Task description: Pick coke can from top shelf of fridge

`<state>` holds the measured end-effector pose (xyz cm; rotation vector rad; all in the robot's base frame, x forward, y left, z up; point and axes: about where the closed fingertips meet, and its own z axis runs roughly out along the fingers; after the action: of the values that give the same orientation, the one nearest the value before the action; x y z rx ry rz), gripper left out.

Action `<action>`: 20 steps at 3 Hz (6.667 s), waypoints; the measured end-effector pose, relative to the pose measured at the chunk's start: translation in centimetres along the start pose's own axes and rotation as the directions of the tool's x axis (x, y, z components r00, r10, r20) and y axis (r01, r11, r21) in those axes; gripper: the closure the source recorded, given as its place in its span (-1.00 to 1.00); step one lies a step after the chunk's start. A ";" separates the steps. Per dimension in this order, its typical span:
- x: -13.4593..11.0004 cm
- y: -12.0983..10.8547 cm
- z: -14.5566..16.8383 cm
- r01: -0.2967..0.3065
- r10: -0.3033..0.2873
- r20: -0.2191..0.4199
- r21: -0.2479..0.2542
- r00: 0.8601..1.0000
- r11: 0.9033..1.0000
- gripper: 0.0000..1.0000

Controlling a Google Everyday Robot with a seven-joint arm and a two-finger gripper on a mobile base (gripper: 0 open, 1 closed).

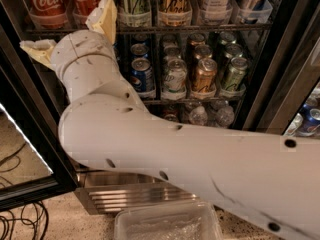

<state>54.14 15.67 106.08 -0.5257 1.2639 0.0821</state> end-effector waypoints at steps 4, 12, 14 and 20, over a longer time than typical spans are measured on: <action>0.0 -3.1 3.8 0.012 -0.019 0.067 0.097 0.998 0.995 -0.36; 0.5 -5.2 6.8 -0.049 0.042 0.035 0.231 0.998 0.972 -0.22; 1.2 -5.6 8.6 -0.017 0.019 -0.006 0.245 1.000 0.969 -0.10; 0.0 -6.2 8.6 -0.068 0.056 0.075 0.179 0.996 0.981 1.00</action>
Offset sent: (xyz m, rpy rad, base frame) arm 0.0395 -0.0029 0.0030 0.0420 -0.0485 -0.0389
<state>63.89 13.84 109.82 -0.3233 1.2060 0.0367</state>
